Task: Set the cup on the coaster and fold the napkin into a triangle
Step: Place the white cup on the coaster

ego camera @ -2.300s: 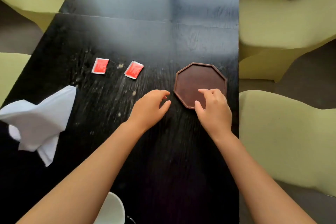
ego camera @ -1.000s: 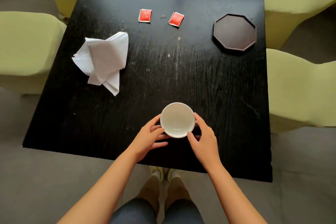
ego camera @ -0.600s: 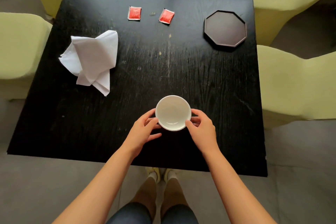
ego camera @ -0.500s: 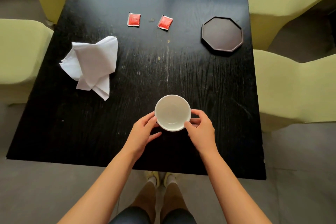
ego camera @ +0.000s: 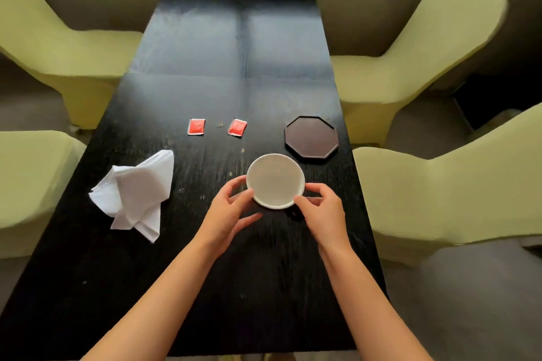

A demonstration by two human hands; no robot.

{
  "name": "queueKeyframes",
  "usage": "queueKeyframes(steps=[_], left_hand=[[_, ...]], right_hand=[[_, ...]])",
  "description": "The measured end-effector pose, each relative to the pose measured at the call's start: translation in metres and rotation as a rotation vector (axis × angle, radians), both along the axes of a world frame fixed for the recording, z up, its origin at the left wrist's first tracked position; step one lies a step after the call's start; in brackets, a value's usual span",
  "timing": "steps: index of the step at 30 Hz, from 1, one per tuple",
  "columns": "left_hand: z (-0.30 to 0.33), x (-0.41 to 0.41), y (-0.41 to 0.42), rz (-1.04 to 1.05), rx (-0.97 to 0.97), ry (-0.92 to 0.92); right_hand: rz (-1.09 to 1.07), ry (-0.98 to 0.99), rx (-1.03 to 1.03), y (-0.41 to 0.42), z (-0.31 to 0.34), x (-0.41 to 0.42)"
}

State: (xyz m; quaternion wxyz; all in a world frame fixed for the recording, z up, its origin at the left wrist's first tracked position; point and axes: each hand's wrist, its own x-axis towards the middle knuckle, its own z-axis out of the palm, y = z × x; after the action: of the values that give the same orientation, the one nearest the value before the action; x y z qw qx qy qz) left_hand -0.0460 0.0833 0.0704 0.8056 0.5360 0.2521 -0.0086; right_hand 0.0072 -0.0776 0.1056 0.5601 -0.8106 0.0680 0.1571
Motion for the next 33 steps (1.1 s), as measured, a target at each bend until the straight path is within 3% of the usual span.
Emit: queueKeyframes(steps=[8, 19, 26, 33], left_hand=[[0.020, 0.113, -0.008, -0.068, 0.083, -0.034], [-0.038, 0.232, -0.032, -0.071, 0.051, 0.039], [-0.077, 0.294, -0.035, 0.090, 0.119, 0.074], [-0.109, 0.307, -0.030, 0.133, 0.141, 0.108]], right_hand=[[0.048, 0.015, 0.087, -0.028, 0.003, 0.108], [0.065, 0.115, 0.219, -0.050, -0.049, 0.241], [-0.032, 0.041, 0.208, -0.041, -0.096, 0.291], [-0.086, 0.046, 0.190, -0.033, -0.129, 0.297]])
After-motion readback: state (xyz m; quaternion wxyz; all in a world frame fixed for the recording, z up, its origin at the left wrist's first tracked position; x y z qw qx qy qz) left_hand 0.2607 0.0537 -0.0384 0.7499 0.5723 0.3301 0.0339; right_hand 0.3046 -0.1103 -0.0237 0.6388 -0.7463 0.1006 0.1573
